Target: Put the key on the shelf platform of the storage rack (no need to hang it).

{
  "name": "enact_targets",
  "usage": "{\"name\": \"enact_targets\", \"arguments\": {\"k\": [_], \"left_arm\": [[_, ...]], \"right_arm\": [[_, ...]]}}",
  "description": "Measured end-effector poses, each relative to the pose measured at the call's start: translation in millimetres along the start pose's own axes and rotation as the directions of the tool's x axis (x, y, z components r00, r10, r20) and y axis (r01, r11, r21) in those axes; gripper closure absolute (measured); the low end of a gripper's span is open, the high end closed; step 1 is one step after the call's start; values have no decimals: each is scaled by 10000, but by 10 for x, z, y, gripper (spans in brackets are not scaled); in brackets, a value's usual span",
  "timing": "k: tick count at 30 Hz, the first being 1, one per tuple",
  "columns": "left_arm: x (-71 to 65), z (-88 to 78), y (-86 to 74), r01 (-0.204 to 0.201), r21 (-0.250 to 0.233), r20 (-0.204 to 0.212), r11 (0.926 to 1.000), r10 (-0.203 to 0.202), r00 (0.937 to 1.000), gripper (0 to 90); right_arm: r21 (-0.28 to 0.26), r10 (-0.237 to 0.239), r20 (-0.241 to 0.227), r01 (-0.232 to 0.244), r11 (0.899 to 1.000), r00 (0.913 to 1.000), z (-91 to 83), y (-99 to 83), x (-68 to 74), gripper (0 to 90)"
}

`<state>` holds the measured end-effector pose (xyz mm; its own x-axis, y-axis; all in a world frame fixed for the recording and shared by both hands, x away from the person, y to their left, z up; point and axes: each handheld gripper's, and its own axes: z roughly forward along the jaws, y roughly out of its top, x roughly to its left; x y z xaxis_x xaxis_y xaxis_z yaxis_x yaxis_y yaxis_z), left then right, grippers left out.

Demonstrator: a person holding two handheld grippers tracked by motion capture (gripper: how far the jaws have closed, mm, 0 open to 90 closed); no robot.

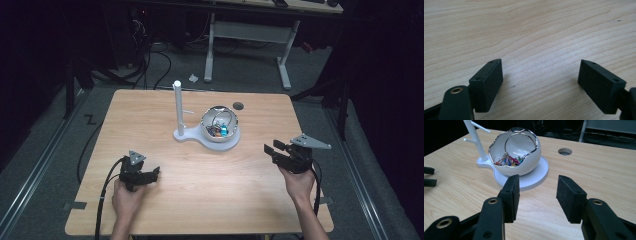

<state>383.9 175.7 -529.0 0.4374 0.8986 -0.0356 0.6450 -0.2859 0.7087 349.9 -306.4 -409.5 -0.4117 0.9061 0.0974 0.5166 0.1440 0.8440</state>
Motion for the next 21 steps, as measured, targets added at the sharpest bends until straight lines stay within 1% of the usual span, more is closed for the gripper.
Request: {"name": "enact_targets", "arguments": {"k": [2, 4, 5, 6, 8, 10, 11, 13, 16, 17, 19, 21], "left_arm": [[0, 0, 0, 0, 1, 1, 10000, 0, 10000, 204], [0, 0, 0, -2, 3, 0, 10000, 2, 10000, 205], [0, 0, 0, -1, 4, 0, 10000, 1, 10000, 205], [0, 0, 0, 1, 3, 0, 10000, -1, 10000, 205], [0, 0, 0, 9, -3, -1, 10000, -9, 10000, 206], [0, 0, 0, 8, -2, -2, 10000, -8, 10000, 206], [0, 0, 0, 9, -1, -1, 10000, -9, 10000, 206], [0, 0, 0, 8, 0, -2, 10000, -8, 10000, 206], [0, 0, 0, 11, -2, -3, 10000, -11, 10000, 206], [0, 0, 0, 11, -2, -3, 10000, -11, 10000, 206], [0, 0, 0, 9, -1, -4, 10000, -9, 10000, 206], [0, 0, 0, 9, -1, -2, 10000, -9, 10000, 206]], "right_arm": [[117, -306, 291, 303, 9995, 9991, -23, 8, 30, 539], [-26, -162, 133, 162, 9999, 9998, -58, -8, 40, 538], [-41, -185, 196, 186, 9998, 9996, -59, -31, 45, 539], [-13, -186, 241, 186, 9998, 9995, -40, -60, 42, 539], [122, -49, 142, 47, 9999, 9999, 15, -126, 19, 540], [219, -33, 157, 30, 9998, 9999, 63, -180, 2, 542], [187, 55, 91, -57, 9998, 9999, 104, -232, -12, 544], [168, 96, 62, -97, 9998, 9999, 125, -258, -17, 545], [288, 182, 31, -183, 9994, 9998, 222, -358, -23, 547], [288, 182, 31, -183, 9994, 9998, 222, -358, -23, 547], [446, 149, 5, -149, 9989, 9999, 288, -413, -19, 547], [495, 123, -10, -122, 9987, 9999, 318, -444, -22, 547]]}}
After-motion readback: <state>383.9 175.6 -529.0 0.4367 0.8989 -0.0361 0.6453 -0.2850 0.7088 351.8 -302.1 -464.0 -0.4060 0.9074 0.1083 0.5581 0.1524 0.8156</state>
